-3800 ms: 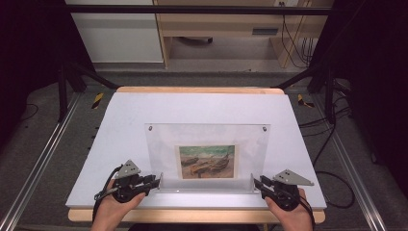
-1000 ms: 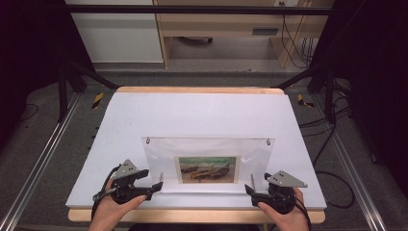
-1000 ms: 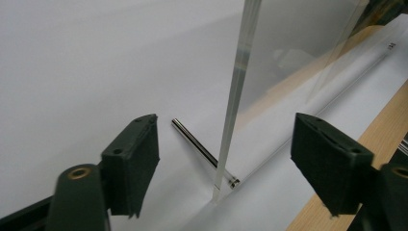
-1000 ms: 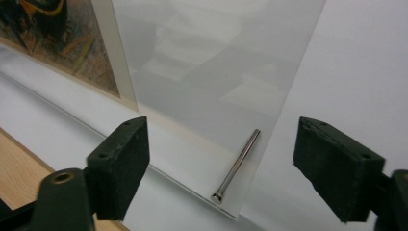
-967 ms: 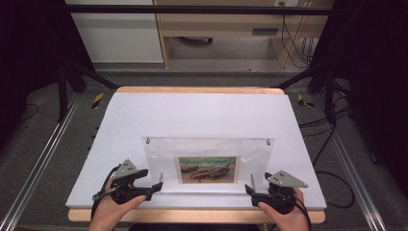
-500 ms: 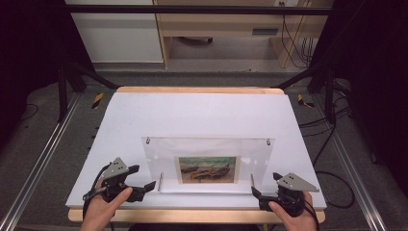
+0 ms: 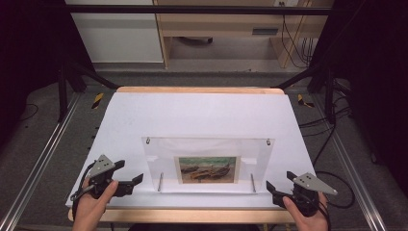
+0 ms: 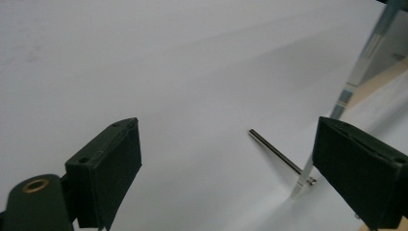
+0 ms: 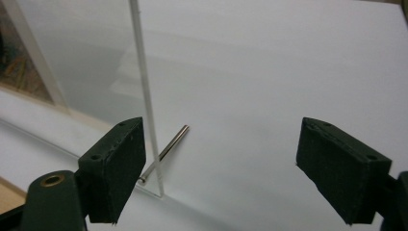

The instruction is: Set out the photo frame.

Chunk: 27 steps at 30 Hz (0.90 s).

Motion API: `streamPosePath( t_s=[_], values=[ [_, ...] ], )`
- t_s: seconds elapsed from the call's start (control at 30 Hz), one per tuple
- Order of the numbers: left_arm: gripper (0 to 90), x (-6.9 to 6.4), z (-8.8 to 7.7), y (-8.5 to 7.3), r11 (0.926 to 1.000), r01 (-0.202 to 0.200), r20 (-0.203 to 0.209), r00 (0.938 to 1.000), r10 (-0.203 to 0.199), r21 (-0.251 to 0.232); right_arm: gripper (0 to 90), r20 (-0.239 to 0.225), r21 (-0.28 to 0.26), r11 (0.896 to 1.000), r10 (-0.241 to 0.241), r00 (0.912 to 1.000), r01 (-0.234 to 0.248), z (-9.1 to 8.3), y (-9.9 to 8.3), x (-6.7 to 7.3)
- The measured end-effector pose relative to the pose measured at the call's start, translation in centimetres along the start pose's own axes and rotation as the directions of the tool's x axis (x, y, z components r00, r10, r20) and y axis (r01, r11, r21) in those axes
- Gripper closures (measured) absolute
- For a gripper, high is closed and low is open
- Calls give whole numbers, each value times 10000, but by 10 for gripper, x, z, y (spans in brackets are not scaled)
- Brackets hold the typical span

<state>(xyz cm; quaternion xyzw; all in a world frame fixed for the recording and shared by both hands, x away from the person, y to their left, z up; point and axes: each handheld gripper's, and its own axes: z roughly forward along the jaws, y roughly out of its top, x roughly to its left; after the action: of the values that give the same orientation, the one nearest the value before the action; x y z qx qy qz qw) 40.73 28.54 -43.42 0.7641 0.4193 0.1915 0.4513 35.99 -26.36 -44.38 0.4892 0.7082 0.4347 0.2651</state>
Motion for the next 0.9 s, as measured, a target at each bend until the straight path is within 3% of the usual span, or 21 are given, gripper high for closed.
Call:
streamPosePath(
  t_s=[0.13, 0.27, 0.57, 0.67, 0.9],
  values=[
    [95, 7, 2, -4, 9998, 99, -394, 9992, -93, 153, 200, 622, 125, 9997, -232, 9978, 225, 0, 1, -5],
    [99, 12, 5, -6, 9996, 123, -726, 9973, -103, 263, 211, 918, 35, 9997, -264, 9954, 262, -1, 3, -9],
    [109, 32, 14, -2, 9993, 377, -1414, 9893, -366, 50, 206, 1576, 803, 9962, -455, 9865, 332, 20, 9, -24],
    [109, 34, 21, -1, 9991, 303, -1306, 9911, -260, 306, 198, 1603, 909, 9957, -327, 9865, 182, 30, 13, -32],
    [104, 35, 38, 13, 9939, -374, -1011, 9937, 479, 1035, 185, 1726, 1034, 9945, -327, 9845, 149, 50, 26, -43]
  ],
)
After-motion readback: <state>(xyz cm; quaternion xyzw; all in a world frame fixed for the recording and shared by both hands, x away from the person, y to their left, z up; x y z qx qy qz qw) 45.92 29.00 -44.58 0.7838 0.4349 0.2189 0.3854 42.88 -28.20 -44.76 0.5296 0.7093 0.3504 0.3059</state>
